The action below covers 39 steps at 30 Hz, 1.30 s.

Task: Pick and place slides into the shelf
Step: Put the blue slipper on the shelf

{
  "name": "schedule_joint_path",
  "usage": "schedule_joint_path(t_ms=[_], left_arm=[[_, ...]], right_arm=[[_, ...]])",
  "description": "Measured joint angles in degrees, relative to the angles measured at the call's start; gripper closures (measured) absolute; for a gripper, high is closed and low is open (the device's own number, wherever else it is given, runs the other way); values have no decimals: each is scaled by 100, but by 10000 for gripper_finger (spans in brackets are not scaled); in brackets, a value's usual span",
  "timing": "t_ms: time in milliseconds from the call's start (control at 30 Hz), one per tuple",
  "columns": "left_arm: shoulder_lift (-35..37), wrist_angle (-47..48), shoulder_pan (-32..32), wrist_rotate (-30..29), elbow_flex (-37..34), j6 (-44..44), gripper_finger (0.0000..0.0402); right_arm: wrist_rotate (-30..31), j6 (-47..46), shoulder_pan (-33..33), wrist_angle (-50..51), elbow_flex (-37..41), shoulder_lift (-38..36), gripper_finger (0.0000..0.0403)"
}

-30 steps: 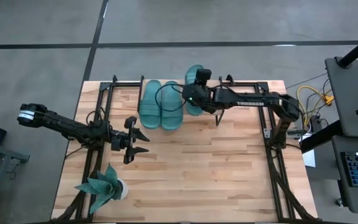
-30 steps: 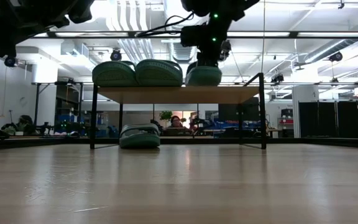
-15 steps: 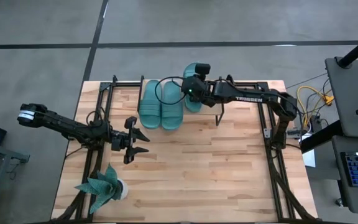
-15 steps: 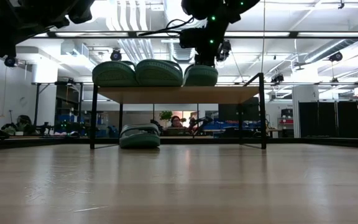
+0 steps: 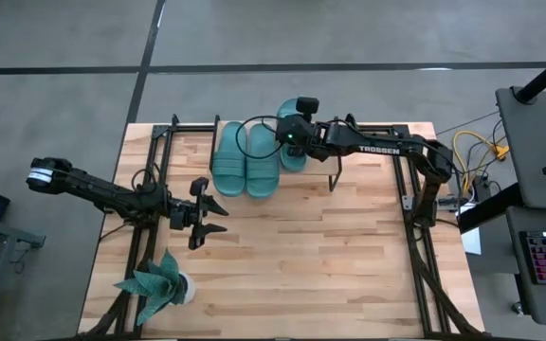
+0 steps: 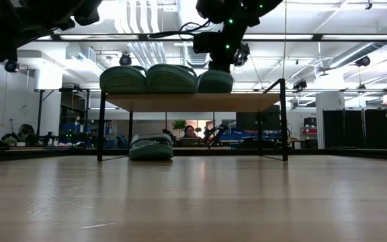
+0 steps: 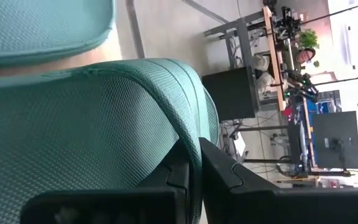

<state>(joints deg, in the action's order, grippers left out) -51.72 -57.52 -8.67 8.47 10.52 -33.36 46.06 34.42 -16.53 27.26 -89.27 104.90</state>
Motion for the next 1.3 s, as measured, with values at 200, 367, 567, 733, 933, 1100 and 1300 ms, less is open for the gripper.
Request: schedule_joint_path(t_ms=[200,367,567,733,933,1100,1300], left_arm=[[0,-8,2,0,0,0,224],[0,-2,2,0,0,0,224],[0,0,2,-5,0,0,224],[0,0,2,-8,0,0,224],[0,4,2,-13,0,0,224],[0,8,2,-18,0,0,224],[0,9,2,-20,0,0,224]], right_arm=[[39,107,6,-102,-12,250,390],[64,170,4,-117,-33,290,390],[44,138,2,-78,-115,286,390],[-8,133,13,-54,-125,286,390],[-437,33,9,-10,-131,284,388],[-490,-5,44,29,-133,275,356],[-551,-208,82,178,-133,202,299]])
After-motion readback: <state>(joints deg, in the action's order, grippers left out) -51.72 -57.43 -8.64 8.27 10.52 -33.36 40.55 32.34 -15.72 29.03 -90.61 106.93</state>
